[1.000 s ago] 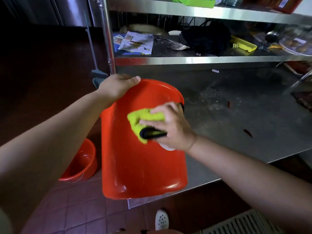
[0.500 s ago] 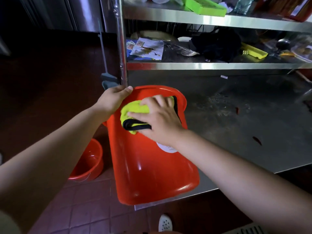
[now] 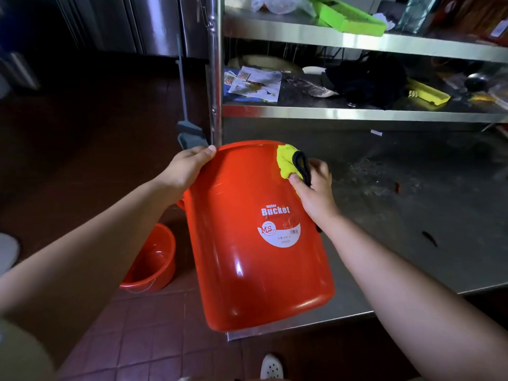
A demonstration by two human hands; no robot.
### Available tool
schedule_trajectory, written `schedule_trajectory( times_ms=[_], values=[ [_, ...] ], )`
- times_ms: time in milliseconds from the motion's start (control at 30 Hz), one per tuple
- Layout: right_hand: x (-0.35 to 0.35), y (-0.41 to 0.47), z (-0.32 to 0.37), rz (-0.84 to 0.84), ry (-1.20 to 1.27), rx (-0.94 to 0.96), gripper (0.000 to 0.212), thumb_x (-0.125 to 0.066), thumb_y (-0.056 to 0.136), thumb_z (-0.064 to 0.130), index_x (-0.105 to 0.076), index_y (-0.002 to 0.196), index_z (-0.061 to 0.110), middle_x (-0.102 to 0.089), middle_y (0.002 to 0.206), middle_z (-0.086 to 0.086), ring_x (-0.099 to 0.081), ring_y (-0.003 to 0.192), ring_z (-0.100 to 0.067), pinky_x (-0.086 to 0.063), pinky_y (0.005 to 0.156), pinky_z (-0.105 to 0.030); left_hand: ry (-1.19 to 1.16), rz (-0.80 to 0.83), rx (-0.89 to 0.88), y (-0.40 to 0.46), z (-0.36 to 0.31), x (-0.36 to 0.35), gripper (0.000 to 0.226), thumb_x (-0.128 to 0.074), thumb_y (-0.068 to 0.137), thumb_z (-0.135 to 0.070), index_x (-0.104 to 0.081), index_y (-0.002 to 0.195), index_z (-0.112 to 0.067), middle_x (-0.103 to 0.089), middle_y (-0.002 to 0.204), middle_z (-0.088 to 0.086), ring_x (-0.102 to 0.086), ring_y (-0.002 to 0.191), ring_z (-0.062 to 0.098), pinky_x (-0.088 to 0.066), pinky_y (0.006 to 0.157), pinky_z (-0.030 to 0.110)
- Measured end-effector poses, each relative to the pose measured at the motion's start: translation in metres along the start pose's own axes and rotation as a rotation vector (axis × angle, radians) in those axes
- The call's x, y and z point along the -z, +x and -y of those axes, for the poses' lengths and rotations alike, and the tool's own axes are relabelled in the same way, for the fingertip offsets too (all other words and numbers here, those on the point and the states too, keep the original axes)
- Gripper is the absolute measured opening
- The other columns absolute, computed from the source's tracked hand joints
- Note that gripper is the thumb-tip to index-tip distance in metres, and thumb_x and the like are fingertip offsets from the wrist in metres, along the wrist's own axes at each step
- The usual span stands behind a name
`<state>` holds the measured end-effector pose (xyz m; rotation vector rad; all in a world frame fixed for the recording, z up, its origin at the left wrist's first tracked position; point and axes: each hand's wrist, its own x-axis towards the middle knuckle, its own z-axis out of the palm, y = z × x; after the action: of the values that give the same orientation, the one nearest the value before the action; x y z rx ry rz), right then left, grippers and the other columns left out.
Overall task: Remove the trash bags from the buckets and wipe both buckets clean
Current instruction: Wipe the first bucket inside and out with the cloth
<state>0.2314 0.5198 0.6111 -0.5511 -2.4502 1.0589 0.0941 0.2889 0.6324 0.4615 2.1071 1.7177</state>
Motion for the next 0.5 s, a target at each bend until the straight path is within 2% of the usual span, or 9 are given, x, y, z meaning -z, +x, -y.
schedule_trajectory(
  times_ms=[67, 100, 167, 200, 267, 333, 400, 500],
  values=[
    [0.003, -0.003, -0.005, -0.004, 0.175, -0.127, 0.024, -0.055, 0.089, 0.039, -0.058, 0.108, 0.026, -0.040, 0.122, 0.003, -0.046, 0.117, -0.017, -0.034, 0.095, -0.027, -0.001, -0.014, 0.010, -0.001, -0.001, 0.000, 0.030, -0.052, 0.093, -0.042, -0.067, 0.096, -0.016, -0.070, 0.096, 0.005, -0.065, 0.088, 0.018, -0.052, 0.080, 0.033],
    [0.003, -0.006, -0.009, 0.002, 0.247, -0.217, 0.019, -0.054, 0.091, 0.038, -0.055, 0.107, 0.028, -0.043, 0.125, 0.002, -0.050, 0.114, -0.017, -0.037, 0.091, -0.027, -0.004, -0.022, 0.015, -0.003, 0.001, 0.002, 0.030, -0.052, 0.093, -0.043, -0.068, 0.095, -0.018, -0.070, 0.096, 0.004, -0.066, 0.088, 0.017, -0.052, 0.078, 0.033],
    [0.004, -0.014, -0.018, 0.021, 0.266, -0.355, 0.032, -0.050, 0.093, 0.044, -0.055, 0.119, 0.025, -0.046, 0.132, -0.003, -0.052, 0.113, -0.018, -0.042, 0.093, -0.032, 0.000, -0.026, 0.001, -0.008, 0.004, 0.006, 0.029, -0.052, 0.092, -0.043, -0.067, 0.093, -0.019, -0.070, 0.093, 0.004, -0.066, 0.085, 0.017, -0.052, 0.073, 0.031],
    [0.004, -0.017, -0.019, 0.028, 0.229, -0.365, 0.038, -0.048, 0.094, 0.046, -0.053, 0.126, 0.026, -0.044, 0.135, -0.003, -0.051, 0.116, -0.019, -0.042, 0.097, -0.035, 0.003, -0.020, -0.011, -0.010, 0.006, 0.008, 0.029, -0.052, 0.093, -0.043, -0.067, 0.093, -0.019, -0.070, 0.093, 0.003, -0.066, 0.085, 0.017, -0.051, 0.073, 0.030],
    [0.003, -0.019, -0.012, 0.047, 0.116, -0.319, 0.043, -0.044, 0.093, 0.051, -0.049, 0.131, 0.030, -0.038, 0.137, -0.002, -0.045, 0.121, -0.021, -0.037, 0.102, -0.040, 0.002, -0.007, -0.025, -0.013, 0.010, 0.009, 0.027, -0.051, 0.093, -0.043, -0.066, 0.095, -0.021, -0.070, 0.093, 0.001, -0.066, 0.085, 0.015, -0.050, 0.073, 0.029],
    [0.003, -0.021, 0.004, 0.033, -0.074, -0.231, 0.041, -0.043, 0.092, 0.052, -0.052, 0.124, 0.028, -0.036, 0.135, -0.003, -0.040, 0.124, -0.027, -0.033, 0.104, -0.047, 0.003, -0.006, -0.028, -0.015, 0.012, 0.007, 0.027, -0.049, 0.094, -0.044, -0.066, 0.098, -0.023, -0.069, 0.097, 0.000, -0.066, 0.090, 0.014, -0.050, 0.078, 0.029],
    [0.002, -0.029, 0.023, -0.011, -0.280, -0.089, 0.038, -0.045, 0.091, 0.052, -0.055, 0.114, 0.024, -0.037, 0.133, -0.005, -0.038, 0.121, -0.032, -0.030, 0.100, -0.049, 0.002, -0.020, -0.035, -0.015, 0.012, 0.003, 0.027, -0.049, 0.094, -0.045, -0.064, 0.102, -0.024, -0.069, 0.102, 0.000, -0.065, 0.095, 0.013, -0.050, 0.085, 0.031],
    [-0.005, -0.054, 0.052, -0.002, -0.546, 0.134, 0.044, -0.049, 0.086, 0.055, -0.052, 0.125, 0.035, -0.036, 0.138, -0.003, -0.037, 0.117, -0.033, -0.031, 0.094, -0.049, 0.015, -0.016, -0.045, -0.012, 0.014, 0.001, 0.027, -0.050, 0.092, -0.048, -0.065, 0.098, -0.027, -0.070, 0.101, -0.002, -0.066, 0.096, 0.013, -0.050, 0.088, 0.032]
  ],
)
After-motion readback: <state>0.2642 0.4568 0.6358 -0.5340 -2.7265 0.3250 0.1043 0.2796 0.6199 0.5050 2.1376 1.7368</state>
